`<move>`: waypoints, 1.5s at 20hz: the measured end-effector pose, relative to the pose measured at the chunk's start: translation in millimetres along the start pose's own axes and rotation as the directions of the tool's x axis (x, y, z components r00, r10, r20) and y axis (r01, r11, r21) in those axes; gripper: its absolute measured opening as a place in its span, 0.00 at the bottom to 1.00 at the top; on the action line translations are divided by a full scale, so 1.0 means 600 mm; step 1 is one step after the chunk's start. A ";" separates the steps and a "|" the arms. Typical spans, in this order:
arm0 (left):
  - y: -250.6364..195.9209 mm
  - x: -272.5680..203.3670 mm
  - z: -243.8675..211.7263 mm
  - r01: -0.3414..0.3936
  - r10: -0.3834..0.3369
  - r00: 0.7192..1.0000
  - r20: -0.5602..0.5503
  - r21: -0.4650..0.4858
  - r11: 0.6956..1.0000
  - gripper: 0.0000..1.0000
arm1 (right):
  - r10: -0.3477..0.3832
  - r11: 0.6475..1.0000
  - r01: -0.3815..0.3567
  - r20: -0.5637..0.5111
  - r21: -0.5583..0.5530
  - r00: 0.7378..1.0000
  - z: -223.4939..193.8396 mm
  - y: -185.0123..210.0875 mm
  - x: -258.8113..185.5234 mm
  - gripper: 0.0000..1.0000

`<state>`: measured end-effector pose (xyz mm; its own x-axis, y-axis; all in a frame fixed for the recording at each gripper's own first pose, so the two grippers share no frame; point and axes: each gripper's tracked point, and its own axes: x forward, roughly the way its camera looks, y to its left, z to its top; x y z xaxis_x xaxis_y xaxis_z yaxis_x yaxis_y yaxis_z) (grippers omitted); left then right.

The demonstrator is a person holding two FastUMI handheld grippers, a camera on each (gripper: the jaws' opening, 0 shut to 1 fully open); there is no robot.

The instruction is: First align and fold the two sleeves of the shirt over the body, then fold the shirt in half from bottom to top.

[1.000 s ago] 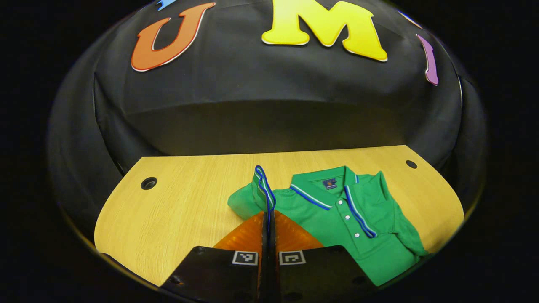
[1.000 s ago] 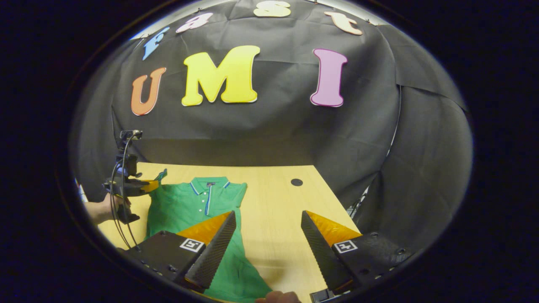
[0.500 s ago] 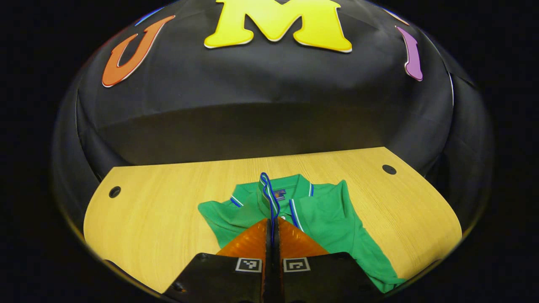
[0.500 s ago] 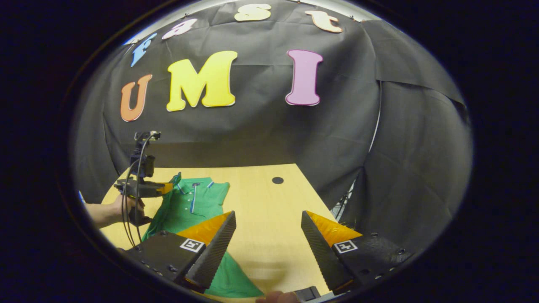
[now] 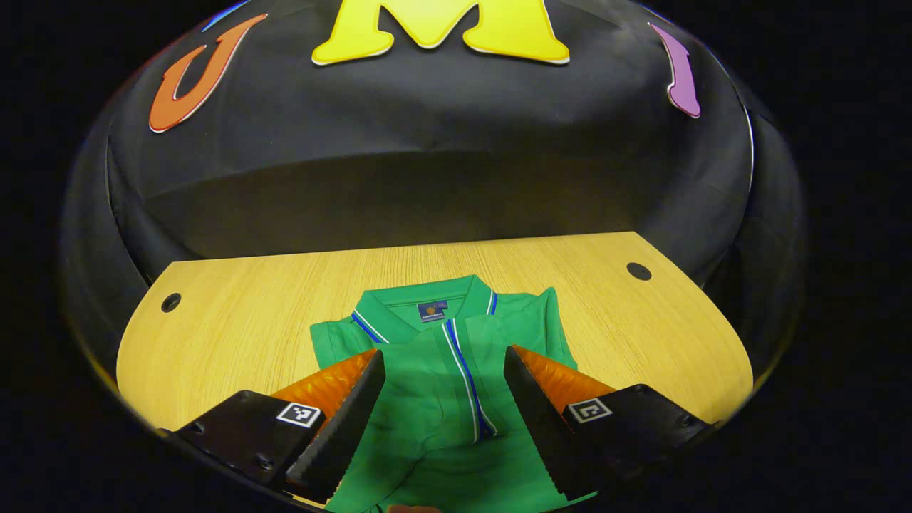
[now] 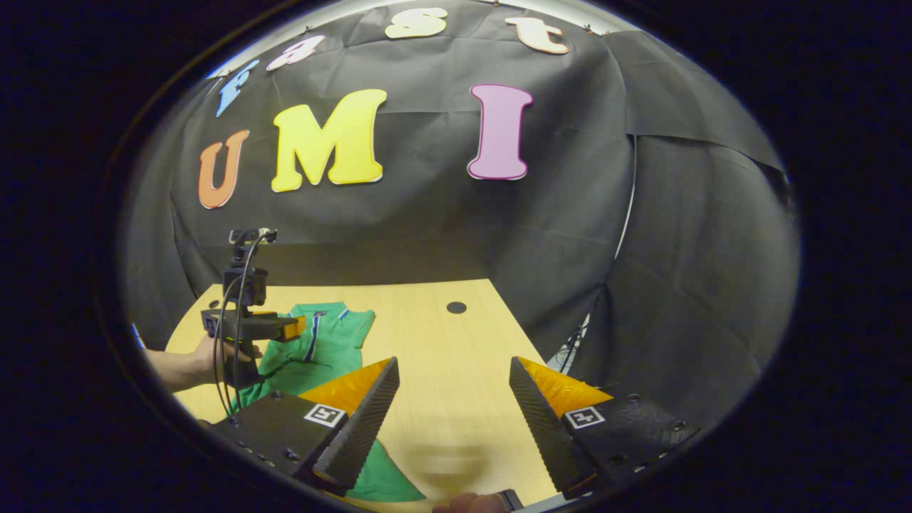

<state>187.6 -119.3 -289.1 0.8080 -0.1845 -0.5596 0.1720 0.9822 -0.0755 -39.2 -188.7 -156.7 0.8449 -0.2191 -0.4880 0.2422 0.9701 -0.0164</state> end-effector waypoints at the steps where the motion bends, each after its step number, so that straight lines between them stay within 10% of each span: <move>1: 0.004 -0.012 0.007 -0.006 0.006 1.000 0.014 -0.005 1.000 1.00 | 0.009 1.000 -0.009 0.008 -0.005 1.000 0.003 0.005 -0.001 0.95; 19: 0.092 -0.399 0.067 -0.127 0.125 0.957 0.261 -0.009 0.992 1.00 | 0.251 0.959 -0.241 0.049 -0.148 0.967 -0.004 0.122 -0.035 0.95; 30: 0.134 -0.485 -0.166 -0.075 0.076 0.997 -0.007 0.059 0.995 1.00 | 0.348 0.883 -0.406 -0.250 -0.237 0.903 -0.183 0.141 -0.039 0.98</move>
<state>-89.5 17.0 -214.4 0.8146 -0.1091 -0.5696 0.1436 0.9895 0.0158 -91.1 -89.8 -242.4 0.7281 0.1659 -0.6650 -0.2424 0.9699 -0.0233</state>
